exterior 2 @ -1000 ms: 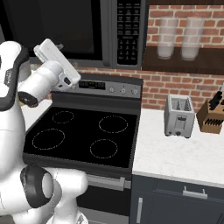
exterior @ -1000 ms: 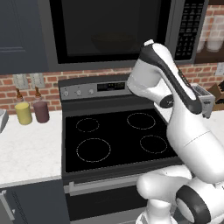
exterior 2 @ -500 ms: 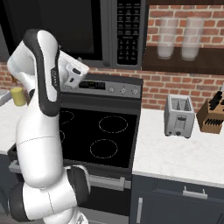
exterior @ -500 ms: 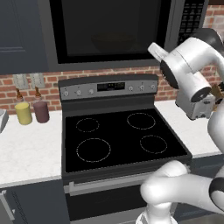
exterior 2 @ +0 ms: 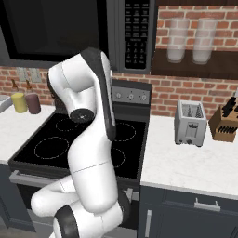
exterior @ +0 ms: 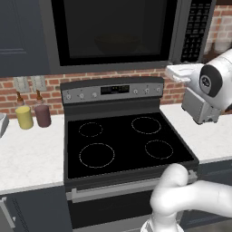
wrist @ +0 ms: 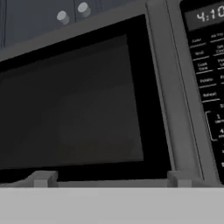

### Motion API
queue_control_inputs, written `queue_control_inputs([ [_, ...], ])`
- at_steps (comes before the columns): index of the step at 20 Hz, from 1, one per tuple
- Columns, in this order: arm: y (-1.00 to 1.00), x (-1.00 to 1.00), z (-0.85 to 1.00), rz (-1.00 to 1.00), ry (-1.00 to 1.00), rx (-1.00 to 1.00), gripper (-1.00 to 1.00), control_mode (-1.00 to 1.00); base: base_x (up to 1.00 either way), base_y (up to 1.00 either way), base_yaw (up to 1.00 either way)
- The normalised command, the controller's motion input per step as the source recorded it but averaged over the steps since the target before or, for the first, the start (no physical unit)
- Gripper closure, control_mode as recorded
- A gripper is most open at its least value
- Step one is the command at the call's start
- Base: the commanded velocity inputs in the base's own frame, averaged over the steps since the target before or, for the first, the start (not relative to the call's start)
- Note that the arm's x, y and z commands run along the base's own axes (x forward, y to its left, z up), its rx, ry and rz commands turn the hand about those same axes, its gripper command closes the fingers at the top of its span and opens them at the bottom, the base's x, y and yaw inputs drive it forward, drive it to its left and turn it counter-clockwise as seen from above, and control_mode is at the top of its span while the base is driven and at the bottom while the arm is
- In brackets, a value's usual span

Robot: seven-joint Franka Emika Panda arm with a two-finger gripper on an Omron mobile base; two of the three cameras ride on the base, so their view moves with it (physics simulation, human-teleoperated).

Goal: Open the microwave, place the bowl with waffle inside the microwave, then close the microwave door and turn it on.

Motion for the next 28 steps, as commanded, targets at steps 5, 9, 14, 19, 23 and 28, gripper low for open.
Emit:
queue_control_inputs([
  [5, -0.28, -0.51, 0.00, -0.02, 0.02, -0.53, -1.00, -1.00, 0.00, 0.00, 0.00],
  [9, -0.39, -0.24, 0.00, 0.00, 0.00, -0.53, -1.00, -1.00, 0.00, 0.00, 0.00],
  [14, -0.28, 0.01, 0.44, -0.04, 0.15, -0.22, -1.00, -1.00, 0.00, 0.00, 0.00],
  [19, -0.47, 0.18, 0.60, -0.37, 0.25, 0.00, -1.00, -1.00, 0.00, 0.00, 0.00],
  [23, -0.38, 0.12, 0.59, -0.41, 0.30, 0.00, -1.00, -1.00, 0.00, 0.00, 0.00],
  [28, -0.15, 0.05, 0.28, -0.38, 0.27, 0.00, -1.00, -1.00, 0.00, 0.00, 0.00],
])
